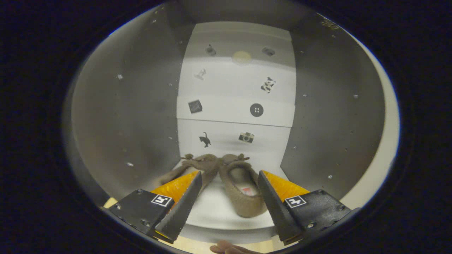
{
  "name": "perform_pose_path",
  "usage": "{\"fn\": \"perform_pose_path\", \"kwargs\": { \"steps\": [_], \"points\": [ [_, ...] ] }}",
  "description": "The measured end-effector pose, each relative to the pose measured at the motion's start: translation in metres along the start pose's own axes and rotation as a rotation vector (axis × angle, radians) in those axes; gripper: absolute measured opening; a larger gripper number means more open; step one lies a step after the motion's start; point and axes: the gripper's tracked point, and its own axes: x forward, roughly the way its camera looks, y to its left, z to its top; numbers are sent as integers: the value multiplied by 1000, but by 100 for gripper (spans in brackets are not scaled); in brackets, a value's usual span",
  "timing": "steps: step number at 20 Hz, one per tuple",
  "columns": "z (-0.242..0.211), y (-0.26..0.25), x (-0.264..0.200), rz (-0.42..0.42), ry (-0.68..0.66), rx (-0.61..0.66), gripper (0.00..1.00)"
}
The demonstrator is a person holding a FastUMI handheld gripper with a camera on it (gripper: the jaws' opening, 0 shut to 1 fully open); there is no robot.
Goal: Open the shoe cabinet door, grab the shoes and put them into the shoe cabinet, then close the shoe cabinet door.
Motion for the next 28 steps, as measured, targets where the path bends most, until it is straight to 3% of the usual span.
{"fn": "perform_pose_path", "kwargs": {
  "steps": [7,11,13,17,20,24,28],
  "points": [
    [38,32,-206,43,-85,38,100],
    [43,10,-314,-14,-125,21,100],
    [42,5,-359,20,-144,21,100],
    [30,-16,-438,136,-182,19,100],
    [21,-48,-488,171,-228,14,100],
    [11,-110,-552,106,-317,-11,100],
    [3,-171,-580,64,-359,-1,100]
  ]
}}
